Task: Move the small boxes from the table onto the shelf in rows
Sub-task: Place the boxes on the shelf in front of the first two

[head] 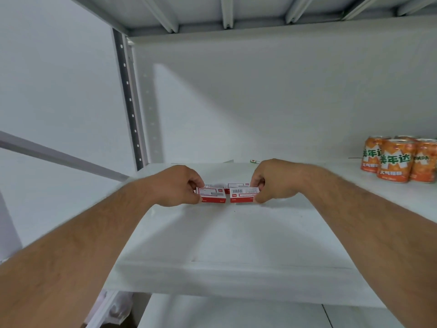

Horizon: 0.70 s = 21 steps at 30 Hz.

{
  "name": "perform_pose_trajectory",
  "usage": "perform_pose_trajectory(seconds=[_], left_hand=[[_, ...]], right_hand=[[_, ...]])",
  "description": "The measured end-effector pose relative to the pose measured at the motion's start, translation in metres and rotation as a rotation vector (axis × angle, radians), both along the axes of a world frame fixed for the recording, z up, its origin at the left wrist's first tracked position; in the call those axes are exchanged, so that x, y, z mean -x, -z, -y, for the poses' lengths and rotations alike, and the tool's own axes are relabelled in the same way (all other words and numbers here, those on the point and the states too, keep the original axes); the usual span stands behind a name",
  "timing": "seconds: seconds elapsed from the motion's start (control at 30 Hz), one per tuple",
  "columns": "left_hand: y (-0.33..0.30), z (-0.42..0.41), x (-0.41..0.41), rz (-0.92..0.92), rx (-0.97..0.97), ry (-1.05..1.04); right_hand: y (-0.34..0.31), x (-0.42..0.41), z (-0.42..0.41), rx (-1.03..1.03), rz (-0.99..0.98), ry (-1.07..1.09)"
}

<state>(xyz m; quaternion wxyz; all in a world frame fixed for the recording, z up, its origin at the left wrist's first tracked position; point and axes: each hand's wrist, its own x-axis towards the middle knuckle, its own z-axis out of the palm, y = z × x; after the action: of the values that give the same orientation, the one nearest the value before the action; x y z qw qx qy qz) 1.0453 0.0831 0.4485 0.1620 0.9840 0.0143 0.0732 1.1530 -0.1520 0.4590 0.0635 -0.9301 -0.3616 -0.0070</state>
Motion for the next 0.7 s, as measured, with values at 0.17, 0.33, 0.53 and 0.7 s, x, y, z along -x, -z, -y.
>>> perform_pose_trajectory(seconds=[0.17, 0.33, 0.53, 0.7], left_hand=[[0.005, -0.006, -0.013, -0.040, -0.013, 0.032], [0.011, -0.014, -0.022, -0.048, 0.004, 0.035], [0.019, -0.016, -0.028, -0.012, -0.013, 0.047], [0.025, -0.019, -0.033, 0.021, -0.047, 0.042]], right_hand=[[0.010, -0.011, -0.004, -0.017, -0.060, 0.044], [0.015, -0.013, -0.006, -0.061, -0.083, 0.058], [0.021, -0.013, -0.008, -0.124, -0.088, 0.062], [0.026, -0.017, -0.007, -0.194, -0.096, 0.063]])
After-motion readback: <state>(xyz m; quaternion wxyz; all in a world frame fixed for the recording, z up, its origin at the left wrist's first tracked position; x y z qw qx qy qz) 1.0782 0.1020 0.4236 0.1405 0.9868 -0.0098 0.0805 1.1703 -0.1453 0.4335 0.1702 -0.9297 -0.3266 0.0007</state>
